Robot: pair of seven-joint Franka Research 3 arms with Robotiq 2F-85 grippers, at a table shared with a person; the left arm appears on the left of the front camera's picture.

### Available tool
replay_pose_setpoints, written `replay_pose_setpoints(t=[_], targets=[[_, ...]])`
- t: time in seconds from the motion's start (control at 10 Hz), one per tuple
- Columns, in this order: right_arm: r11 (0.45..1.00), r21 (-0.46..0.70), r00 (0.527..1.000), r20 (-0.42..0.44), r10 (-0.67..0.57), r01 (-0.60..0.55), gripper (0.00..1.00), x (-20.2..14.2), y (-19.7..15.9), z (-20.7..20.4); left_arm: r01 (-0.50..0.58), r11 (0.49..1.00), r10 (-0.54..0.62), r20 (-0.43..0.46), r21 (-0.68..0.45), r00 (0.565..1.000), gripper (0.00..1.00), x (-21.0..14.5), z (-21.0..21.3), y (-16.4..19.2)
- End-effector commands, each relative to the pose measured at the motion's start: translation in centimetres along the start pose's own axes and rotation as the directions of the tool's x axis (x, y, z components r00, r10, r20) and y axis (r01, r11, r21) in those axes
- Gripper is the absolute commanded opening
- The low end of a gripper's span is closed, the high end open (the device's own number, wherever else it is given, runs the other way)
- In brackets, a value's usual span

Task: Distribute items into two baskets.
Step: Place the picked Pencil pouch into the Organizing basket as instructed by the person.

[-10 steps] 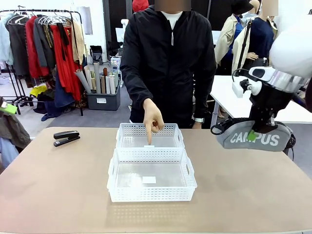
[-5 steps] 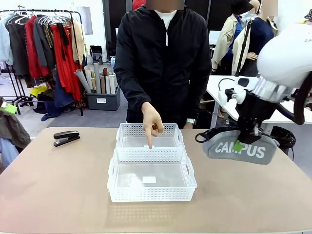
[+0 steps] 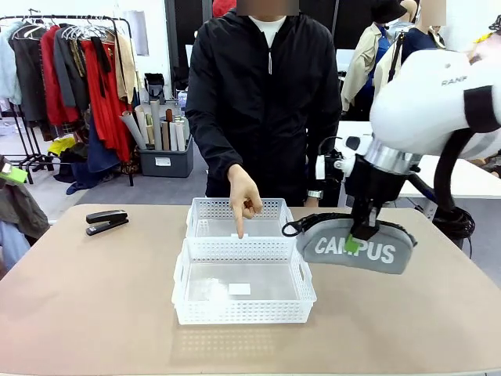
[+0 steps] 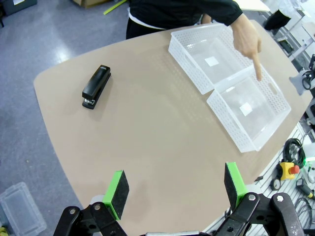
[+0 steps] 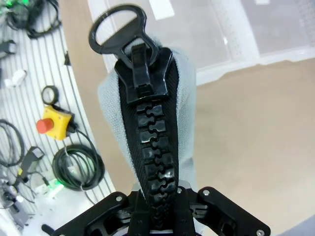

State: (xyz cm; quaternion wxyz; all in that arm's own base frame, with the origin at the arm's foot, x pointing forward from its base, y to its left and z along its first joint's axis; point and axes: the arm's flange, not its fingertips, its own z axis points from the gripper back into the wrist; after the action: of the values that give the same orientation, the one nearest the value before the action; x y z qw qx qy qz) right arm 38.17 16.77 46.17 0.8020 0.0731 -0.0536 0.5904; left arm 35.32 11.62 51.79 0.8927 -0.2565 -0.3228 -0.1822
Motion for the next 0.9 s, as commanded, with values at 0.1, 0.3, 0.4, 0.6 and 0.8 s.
replay_pose_setpoints(t=[0.1,0.3,0.4,0.6,0.8], targets=[[0.999,-0.013,0.998,0.023,-0.051,0.051,0.00,3.5,1.2,-0.3,0.002,1.000,-0.002,0.005,-0.002,1.000,1.00,0.0,0.1,-0.1],[0.998,-0.005,0.998,0.005,-0.056,0.056,0.00,5.7,2.0,-0.9,0.002,1.000,-0.002,0.005,-0.002,1.000,1.00,0.0,0.1,-0.1],[0.999,-0.003,0.999,0.001,-0.052,0.052,0.00,6.5,2.3,-1.1,0.002,1.000,-0.002,0.005,-0.002,1.000,1.00,0.0,0.1,-0.1],[0.999,0.003,0.999,0.012,-0.040,0.040,0.00,8.5,3.1,-1.7,0.002,1.000,-0.002,0.005,-0.002,1.000,1.00,0.0,0.1,-0.1],[1.000,0.005,0.999,0.033,-0.020,0.019,0.00,10.4,3.9,-2.4,0.002,1.000,-0.002,0.005,-0.002,1.000,1.00,0.0,0.1,-0.1]])
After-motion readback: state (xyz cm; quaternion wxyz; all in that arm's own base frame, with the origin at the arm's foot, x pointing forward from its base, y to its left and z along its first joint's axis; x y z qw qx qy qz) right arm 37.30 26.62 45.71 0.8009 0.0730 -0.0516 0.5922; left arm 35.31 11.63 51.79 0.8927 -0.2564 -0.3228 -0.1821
